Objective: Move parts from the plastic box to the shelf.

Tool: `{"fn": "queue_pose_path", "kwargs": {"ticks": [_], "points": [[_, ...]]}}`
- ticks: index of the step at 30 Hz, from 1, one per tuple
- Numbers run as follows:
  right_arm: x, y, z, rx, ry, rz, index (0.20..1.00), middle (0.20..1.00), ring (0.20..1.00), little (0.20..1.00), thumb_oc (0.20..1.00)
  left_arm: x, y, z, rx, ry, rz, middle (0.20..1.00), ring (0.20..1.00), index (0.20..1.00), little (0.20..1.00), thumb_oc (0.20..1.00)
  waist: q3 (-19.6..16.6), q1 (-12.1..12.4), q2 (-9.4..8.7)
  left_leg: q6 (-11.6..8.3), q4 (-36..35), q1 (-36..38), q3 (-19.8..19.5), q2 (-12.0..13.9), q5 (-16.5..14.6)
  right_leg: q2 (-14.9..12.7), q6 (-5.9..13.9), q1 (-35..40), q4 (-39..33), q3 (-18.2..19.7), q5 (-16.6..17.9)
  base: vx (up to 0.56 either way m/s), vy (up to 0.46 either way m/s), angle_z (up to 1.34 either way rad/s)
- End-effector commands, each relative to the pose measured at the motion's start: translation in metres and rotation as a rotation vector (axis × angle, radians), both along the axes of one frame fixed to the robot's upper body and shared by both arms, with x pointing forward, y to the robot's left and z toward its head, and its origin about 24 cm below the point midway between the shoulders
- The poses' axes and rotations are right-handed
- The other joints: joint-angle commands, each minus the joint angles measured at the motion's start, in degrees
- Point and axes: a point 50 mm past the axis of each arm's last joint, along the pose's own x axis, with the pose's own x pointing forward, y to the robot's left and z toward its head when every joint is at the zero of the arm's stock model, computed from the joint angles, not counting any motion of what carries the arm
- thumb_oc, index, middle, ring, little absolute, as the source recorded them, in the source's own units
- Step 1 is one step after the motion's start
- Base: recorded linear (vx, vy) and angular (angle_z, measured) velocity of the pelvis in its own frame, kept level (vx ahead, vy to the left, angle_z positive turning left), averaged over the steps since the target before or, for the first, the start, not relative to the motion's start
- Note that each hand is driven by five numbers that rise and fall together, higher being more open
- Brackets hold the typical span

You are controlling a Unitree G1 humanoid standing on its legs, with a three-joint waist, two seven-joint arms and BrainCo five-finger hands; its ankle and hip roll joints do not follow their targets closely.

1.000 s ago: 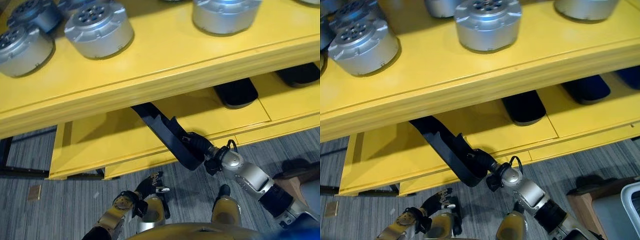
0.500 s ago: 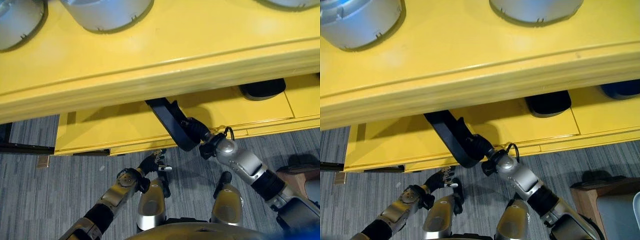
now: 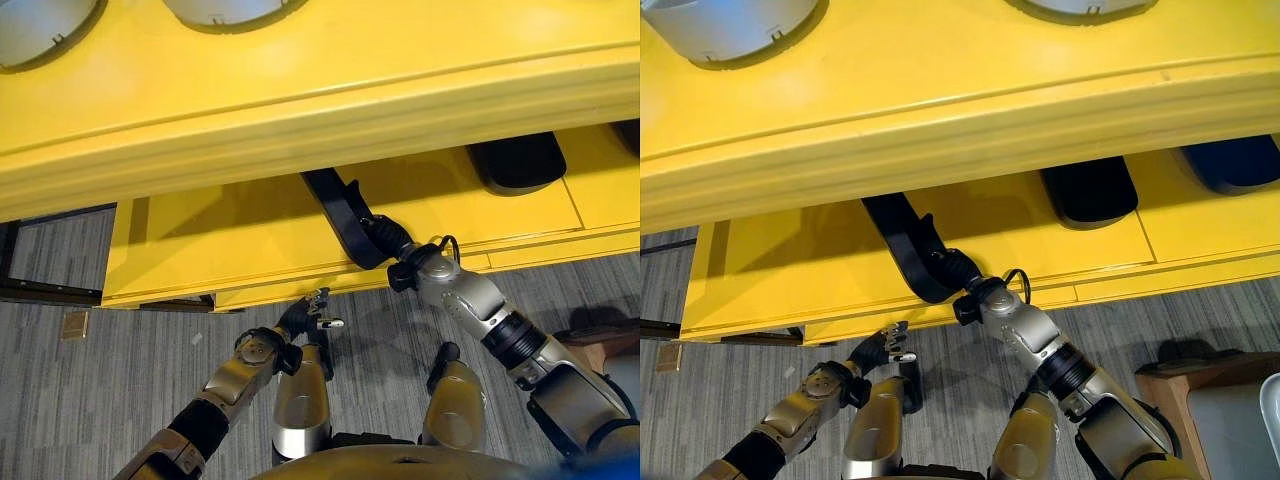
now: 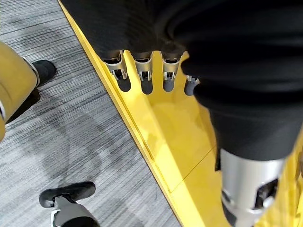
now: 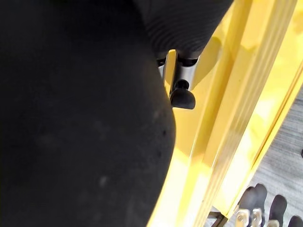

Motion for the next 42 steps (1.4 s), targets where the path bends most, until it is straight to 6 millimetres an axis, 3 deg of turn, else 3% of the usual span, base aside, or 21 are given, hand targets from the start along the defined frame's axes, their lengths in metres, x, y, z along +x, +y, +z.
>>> {"fn": "queue_pose_path", "kwargs": {"ticks": [1,2,4,10,17,22,26,37,42], "points": [[0.009,0.019,0.042,0.151,-0.118,0.022,0.200,0.200,0.200,0.200,0.200,-0.003,-0.011,0.007,0.026,-0.048,-0.126,1.000,1.000,1.000,1.000,1.000,0.52,1.22,-1.04,1.14,2.11,2.29,-0.95,3.44,-1.78,-0.97,0.53,0.32,-1.92,-0.42,3.54,0.00,0.000,0.12],[0.009,0.019,0.042,0.151,-0.118,0.022,0.200,0.200,0.200,0.200,0.200,-0.003,-0.011,0.007,0.026,-0.048,-0.126,1.000,1.000,1.000,1.000,1.000,0.52,1.22,-1.04,1.14,2.11,2.29,-0.95,3.44,-1.78,-0.97,0.53,0.32,-1.92,-0.42,3.54,-0.07,0.027,0.09],[0.024,0.008,0.056,0.141,-0.173,-0.040,0.200,0.200,0.200,0.200,0.200,0.009,-0.038,0.019,-0.012,-0.082,-0.239,1.000,1.000,1.000,1.000,1.000,1.25,-0.91,-0.96,0.21,3.36,0.99,3.46,6.72,-0.92,-2.19,0.38,-1.01,-0.09,-1.27,2.97,-0.11,0.093,0.13],[0.037,0.008,0.071,0.130,-0.184,-0.064,0.200,0.200,0.200,0.200,0.200,0.020,-0.064,0.035,-0.074,-0.114,-0.243,1.000,1.000,1.000,1.000,1.000,2.68,-1.45,-1.20,1.48,7.67,-1.63,2.45,5.93,-3.23,-2.56,0.34,-3.80,3.99,0.64,1.97,-0.03,0.115,0.12],[0.043,0.007,0.080,0.107,-0.214,-0.109,0.200,0.200,0.200,0.200,0.200,0.026,-0.078,0.044,-0.100,-0.118,-0.241,1.000,1.000,1.000,1.000,1.000,3.60,-0.98,-1.15,2.35,10.76,-6.09,1.68,5.38,-4.48,-2.36,0.39,-7.43,6.65,1.51,1.45,-0.05,0.067,-0.02],[0.051,0.000,0.093,0.062,-0.271,-0.181,0.200,0.200,0.200,0.200,0.200,0.031,-0.082,0.053,-0.091,-0.160,-0.216,1.000,1.000,1.000,1.000,1.000,3.60,-0.73,-0.78,2.81,13.61,-10.76,0.85,5.46,-5.41,-2.26,0.24,-11.32,9.06,2.28,0.98,-0.08,0.075,0.05],[0.067,-0.017,0.110,-0.018,-0.329,-0.283,0.200,0.200,0.200,0.200,0.200,0.038,-0.086,0.064,-0.110,-0.190,-0.186,1.000,1.000,1.000,1.000,1.000,3.60,-0.13,0.11,3.55,16.01,-15.22,0.24,5.14,-6.48,-2.03,0.00,-15.84,11.76,3.08,0.55,-0.11,0.091,0.02],[0.075,-0.023,0.119,-0.055,-0.362,-0.359,0.200,0.200,0.200,0.200,0.200,0.040,-0.091,0.067,-0.130,-0.192,-0.181,1.000,1.000,1.000,1.000,1.000,3.60,0.34,0.63,3.80,15.64,-16.45,0.42,4.68,-6.21,-1.71,-0.19,-17.02,11.94,2.72,0.70,-0.05,0.030,0.00],[0.083,-0.038,0.127,-0.105,-0.377,-0.461,0.200,0.200,0.200,0.200,0.200,0.043,-0.093,0.071,-0.144,-0.192,-0.167,1.000,1.000,1.000,1.000,1.000,3.60,0.67,0.68,3.75,15.94,-17.27,0.82,5.15,-6.23,-1.65,-0.26,-17.91,12.56,2.26,0.62,-0.07,0.028,0.01]]}}
